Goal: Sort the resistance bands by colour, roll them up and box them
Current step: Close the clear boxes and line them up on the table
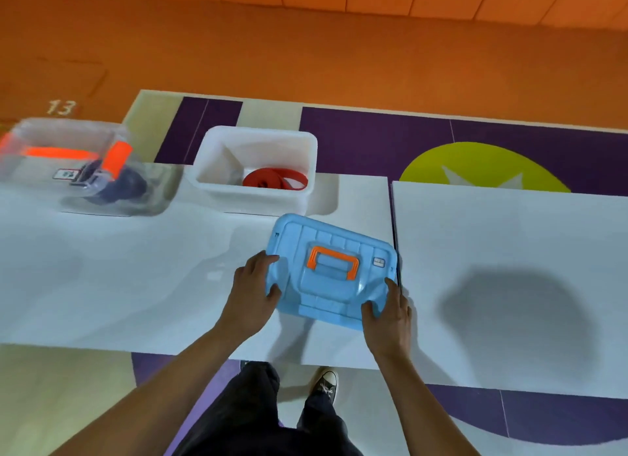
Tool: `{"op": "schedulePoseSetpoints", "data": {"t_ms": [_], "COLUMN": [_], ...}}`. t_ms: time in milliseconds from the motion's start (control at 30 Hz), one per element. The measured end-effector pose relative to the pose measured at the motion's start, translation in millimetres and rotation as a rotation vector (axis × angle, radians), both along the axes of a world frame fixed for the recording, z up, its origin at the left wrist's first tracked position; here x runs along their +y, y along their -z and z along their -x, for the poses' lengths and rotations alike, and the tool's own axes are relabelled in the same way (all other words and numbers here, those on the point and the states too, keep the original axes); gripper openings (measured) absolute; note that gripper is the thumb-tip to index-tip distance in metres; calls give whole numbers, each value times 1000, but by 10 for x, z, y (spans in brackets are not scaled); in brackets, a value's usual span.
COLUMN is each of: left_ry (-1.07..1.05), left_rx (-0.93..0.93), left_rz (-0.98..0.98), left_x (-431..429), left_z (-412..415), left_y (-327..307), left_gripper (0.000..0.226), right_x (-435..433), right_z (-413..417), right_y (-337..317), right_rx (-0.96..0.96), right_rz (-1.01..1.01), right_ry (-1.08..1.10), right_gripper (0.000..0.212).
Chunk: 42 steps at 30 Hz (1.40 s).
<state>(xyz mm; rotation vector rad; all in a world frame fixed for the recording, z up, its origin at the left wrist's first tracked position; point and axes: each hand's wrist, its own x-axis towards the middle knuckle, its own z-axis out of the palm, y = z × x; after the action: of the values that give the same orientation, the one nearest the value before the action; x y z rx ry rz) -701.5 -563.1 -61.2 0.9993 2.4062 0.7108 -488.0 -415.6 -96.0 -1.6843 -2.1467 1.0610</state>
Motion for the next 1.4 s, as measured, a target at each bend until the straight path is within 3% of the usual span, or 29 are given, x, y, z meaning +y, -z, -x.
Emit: {"op": "schedulePoseSetpoints", "data": {"t_ms": [400,733,1100,1400], "left_ry": [-84,-31,-63,0], "left_rx": [140,76,-62,-109], "left_rz": [-180,-115,12,66], "left_x": [-30,298,550,460], "left_z": [1515,2683,2884,2881], "left_y": [-504,-412,-196,-110], "left_gripper": [53,53,48,60], "right_x": [199,641,906,876], "right_z": [1657,2755,2953,2872], "right_y": [-527,-684,-470,-430], "right_rx": [144,14,-111,-104], "right_rz": [-239,-276,-239,-217], "right_ry": [-48,-75,-120,-145], "right_gripper": [56,49,50,49]}}
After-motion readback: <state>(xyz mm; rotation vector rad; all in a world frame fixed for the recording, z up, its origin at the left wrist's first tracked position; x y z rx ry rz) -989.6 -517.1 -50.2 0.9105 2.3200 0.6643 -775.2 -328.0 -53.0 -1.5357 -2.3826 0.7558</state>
